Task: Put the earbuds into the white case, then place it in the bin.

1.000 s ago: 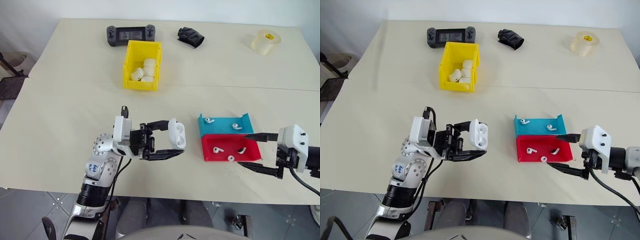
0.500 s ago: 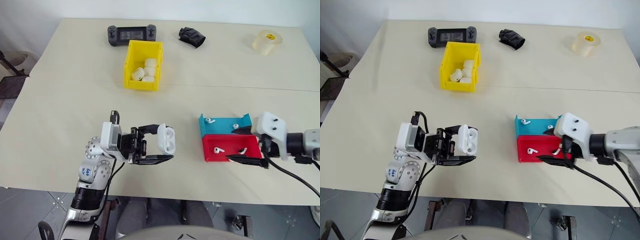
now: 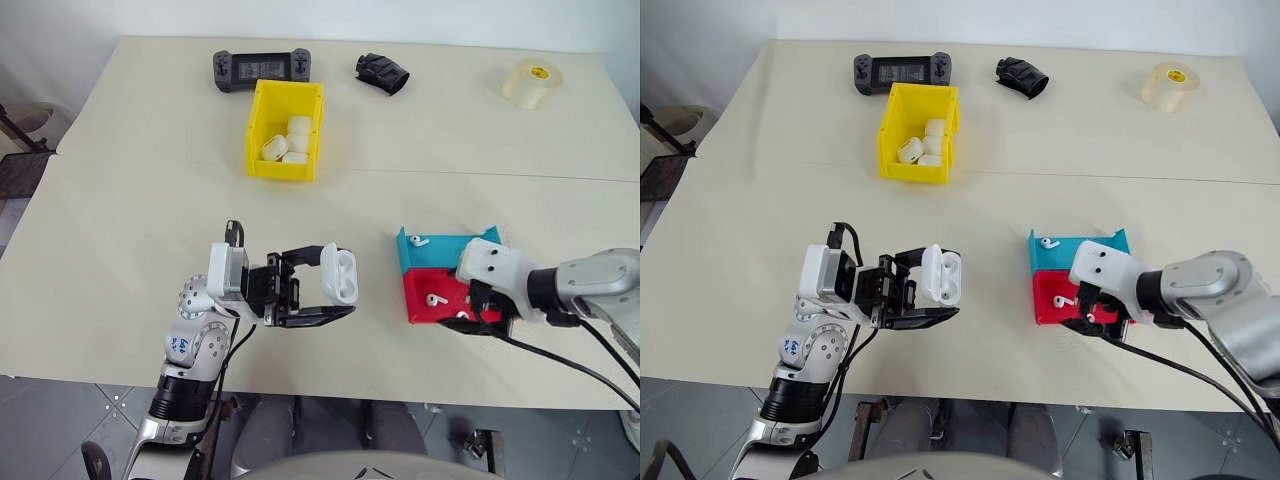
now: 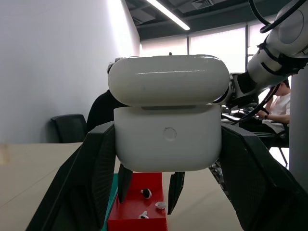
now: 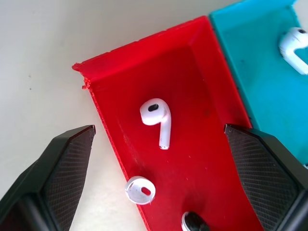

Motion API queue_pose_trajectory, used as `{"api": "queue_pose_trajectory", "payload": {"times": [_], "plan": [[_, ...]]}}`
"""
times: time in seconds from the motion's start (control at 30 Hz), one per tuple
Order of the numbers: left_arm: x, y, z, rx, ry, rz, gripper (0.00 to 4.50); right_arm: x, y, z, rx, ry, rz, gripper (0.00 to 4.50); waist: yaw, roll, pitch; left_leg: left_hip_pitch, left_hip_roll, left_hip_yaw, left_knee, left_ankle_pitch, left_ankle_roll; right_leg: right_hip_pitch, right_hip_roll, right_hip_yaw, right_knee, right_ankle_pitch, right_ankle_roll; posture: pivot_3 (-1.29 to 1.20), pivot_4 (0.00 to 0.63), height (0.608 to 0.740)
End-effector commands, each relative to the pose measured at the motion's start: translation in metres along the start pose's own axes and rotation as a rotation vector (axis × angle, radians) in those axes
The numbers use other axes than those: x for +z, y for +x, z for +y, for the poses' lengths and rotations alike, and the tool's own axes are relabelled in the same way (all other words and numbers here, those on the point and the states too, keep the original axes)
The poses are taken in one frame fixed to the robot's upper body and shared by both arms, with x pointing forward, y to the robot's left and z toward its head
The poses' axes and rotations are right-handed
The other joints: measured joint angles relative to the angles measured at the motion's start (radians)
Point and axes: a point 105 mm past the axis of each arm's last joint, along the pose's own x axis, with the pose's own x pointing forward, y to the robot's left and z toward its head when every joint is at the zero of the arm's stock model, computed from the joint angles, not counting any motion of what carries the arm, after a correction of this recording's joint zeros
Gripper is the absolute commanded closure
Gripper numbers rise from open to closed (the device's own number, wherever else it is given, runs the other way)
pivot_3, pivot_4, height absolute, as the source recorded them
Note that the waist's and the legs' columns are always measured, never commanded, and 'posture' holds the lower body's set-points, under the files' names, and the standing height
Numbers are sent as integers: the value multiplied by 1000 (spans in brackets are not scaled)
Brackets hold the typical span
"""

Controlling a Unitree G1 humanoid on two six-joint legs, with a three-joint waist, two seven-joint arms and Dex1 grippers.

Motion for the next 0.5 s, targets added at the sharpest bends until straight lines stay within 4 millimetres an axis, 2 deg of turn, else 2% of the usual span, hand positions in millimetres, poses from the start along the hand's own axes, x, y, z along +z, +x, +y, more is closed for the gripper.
{"api": "queue_pose_trajectory", "payload": {"times": [0.03, 0.2, 0.3, 0.47, 0.5], "plan": [[6, 5, -1, -21, 36, -9, 1705, 6, 4, 0, -32, -56, -1, 20, 0, 0, 0, 0, 0, 0, 0, 0, 0, 0, 0, 0, 0, 0, 0, 0, 150, 740], [7, 6, 1, -21, 38, -6, 1705, 8, 15, -2, -52, -82, -1, 20, -2, 0, 0, 0, 0, 0, 0, 0, 0, 0, 0, 0, 0, 0, 0, 0, 150, 740], [8, 6, 1, -22, 38, -5, 1705, 11, 18, -1, -54, -83, -10, 625, -1, 0, 0, 0, 0, 0, 0, 0, 0, 0, 0, 0, 1, 0, 0, 0, 150, 740], [8, 7, 1, -23, 35, -5, 1705, 11, 18, 3, -38, -95, -1, 2235, -1, 0, 0, 0, 0, 0, 0, 0, 0, 0, 0, 0, 1, 0, 0, 0, 150, 740], [8, 7, 1, -22, 35, -5, 1705, 11, 17, 2, -42, -98, 2, 2235, -1, 0, 0, 0, 0, 0, 0, 0, 0, 0, 0, 0, 1, 0, 0, 0, 150, 740]]}}
